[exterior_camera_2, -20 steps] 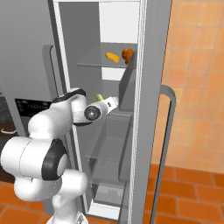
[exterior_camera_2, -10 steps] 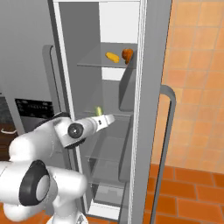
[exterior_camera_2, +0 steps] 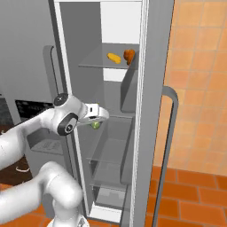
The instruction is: Place one corn and one chicken drumstick in each tupperware on the nearby counter, to pack two identical lunches.
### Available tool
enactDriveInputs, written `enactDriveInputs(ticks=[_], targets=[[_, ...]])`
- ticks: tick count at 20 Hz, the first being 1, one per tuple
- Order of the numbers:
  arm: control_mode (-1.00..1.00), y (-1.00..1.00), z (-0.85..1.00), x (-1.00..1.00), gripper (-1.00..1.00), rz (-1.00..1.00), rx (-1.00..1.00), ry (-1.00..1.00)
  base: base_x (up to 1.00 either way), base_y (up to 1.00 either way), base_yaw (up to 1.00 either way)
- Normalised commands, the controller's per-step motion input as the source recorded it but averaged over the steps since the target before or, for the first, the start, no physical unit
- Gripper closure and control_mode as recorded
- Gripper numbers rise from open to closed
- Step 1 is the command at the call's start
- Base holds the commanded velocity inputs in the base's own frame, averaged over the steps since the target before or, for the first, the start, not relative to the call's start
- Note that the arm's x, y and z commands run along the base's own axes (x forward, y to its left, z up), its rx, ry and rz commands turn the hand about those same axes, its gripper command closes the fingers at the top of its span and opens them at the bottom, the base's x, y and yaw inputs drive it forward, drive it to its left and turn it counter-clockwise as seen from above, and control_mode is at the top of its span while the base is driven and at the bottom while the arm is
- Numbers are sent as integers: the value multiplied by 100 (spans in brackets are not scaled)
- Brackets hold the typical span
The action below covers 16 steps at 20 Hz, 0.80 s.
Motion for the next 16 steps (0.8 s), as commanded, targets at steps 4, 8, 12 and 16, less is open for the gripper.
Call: enactDriveInputs(ticks=[4, 8, 12, 16], targets=[[-100, -6, 86, -78, 100, -1, 23, 40, 0, 0, 0], [-100, 5, 6, -94, 100, 3, 2, 1, 0, 0, 0], [-100, 37, -3, -100, 100, 0, 0, -11, 0, 0, 0], [100, 18, 0, -50, 100, 0, 0, -7, -50, 21, 0]])
